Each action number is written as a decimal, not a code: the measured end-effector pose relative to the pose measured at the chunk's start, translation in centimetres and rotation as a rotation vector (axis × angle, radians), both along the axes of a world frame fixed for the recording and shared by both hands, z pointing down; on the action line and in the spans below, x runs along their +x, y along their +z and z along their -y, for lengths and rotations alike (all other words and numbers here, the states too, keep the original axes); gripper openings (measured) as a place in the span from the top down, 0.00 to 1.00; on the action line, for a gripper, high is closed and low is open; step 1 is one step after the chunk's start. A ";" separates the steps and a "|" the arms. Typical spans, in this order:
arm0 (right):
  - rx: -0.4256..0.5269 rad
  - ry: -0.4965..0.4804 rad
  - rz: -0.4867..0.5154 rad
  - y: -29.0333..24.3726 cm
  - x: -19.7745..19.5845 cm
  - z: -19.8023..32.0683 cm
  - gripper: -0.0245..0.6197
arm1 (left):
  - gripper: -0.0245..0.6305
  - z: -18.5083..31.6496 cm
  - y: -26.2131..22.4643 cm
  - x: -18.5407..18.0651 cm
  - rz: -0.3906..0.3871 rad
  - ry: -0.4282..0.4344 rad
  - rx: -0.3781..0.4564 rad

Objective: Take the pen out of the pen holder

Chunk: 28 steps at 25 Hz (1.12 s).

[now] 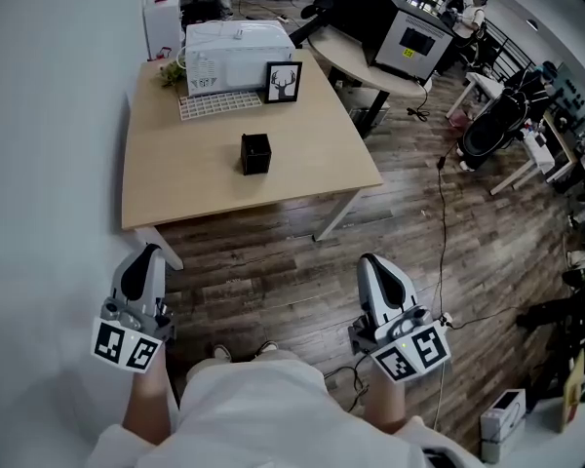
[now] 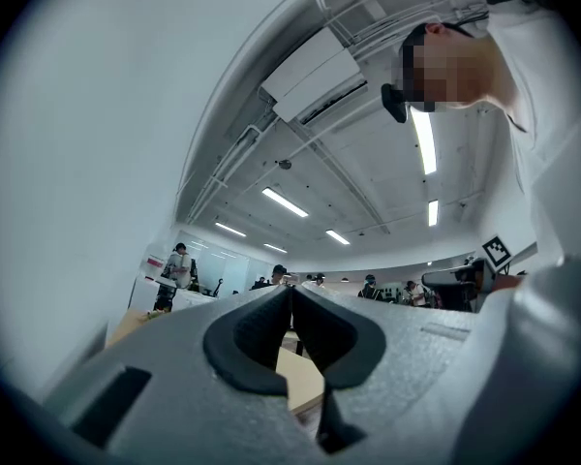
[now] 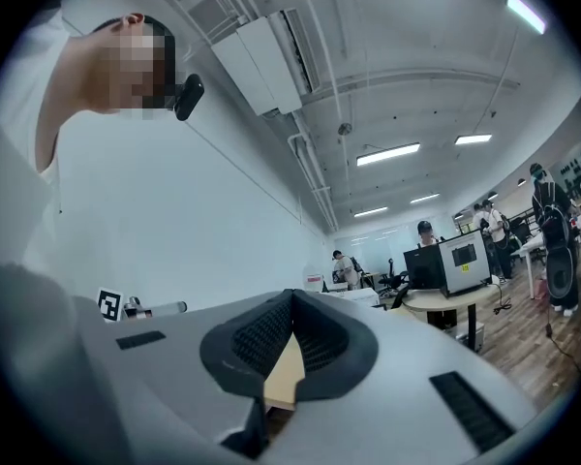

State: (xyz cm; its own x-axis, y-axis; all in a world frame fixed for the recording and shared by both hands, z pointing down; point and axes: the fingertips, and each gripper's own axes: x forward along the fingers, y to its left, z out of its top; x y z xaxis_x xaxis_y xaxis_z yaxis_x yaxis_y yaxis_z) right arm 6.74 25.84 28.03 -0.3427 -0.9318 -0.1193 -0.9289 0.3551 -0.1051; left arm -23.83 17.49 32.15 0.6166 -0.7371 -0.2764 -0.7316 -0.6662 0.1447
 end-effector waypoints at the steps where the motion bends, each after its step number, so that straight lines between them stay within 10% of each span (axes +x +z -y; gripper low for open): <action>1: 0.002 0.000 0.008 0.0 0.4 0.0 0.96 | 0.94 0.2 -0.2 0.0 0.001 -0.007 0.005; 12: -0.010 -0.026 -0.004 0.9 2.9 0.9 0.96 | 0.24 1.9 -0.7 0.9 0.034 -0.135 0.005; 28: -0.096 -0.126 0.018 5.3 2.6 5.5 0.96 | 0.17 4.9 4.7 2.8 0.103 -0.149 -0.116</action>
